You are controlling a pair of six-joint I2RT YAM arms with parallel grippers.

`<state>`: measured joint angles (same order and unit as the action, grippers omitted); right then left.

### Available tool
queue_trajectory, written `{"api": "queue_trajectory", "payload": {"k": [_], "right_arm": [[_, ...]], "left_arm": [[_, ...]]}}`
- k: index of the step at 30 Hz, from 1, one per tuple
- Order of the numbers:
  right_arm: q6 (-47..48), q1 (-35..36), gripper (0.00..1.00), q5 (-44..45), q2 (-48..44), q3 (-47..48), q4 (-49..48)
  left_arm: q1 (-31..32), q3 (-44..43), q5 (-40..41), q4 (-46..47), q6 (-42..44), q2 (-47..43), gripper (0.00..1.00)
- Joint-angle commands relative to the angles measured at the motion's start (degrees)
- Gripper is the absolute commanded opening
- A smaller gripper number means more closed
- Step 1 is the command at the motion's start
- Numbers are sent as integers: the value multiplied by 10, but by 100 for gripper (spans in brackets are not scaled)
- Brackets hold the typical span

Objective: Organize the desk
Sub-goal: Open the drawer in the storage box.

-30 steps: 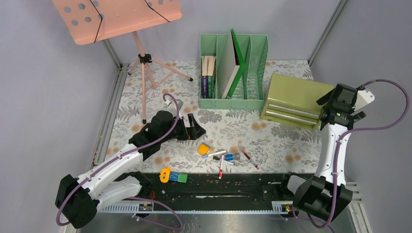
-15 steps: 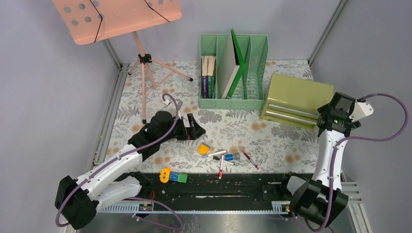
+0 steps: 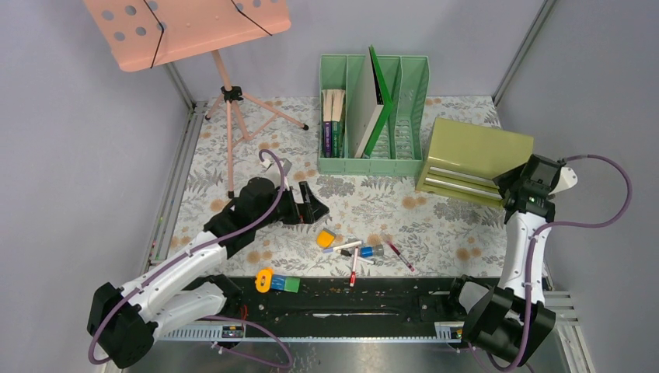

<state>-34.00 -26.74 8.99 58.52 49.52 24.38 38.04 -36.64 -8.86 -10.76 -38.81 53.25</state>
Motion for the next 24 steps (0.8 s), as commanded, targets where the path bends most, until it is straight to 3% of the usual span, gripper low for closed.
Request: {"api": "queue_trajectory", "payload": {"k": [1,10,20,24], "right_arm": [[-19,-2,62,-81,-22,-24,-29],[-36,14,65,-178,-68,-19,-25],[29,100,68,-124,-20,165,47],[53,100,69,-130,35,242,71]], "left_arm": [[2,-31,-11,41,4,12,99],[68,-102,-13,147,-41,166,96],[201,-352,22,174,-21,430,93],[216,-451,19,171,-21,532,83]]}}
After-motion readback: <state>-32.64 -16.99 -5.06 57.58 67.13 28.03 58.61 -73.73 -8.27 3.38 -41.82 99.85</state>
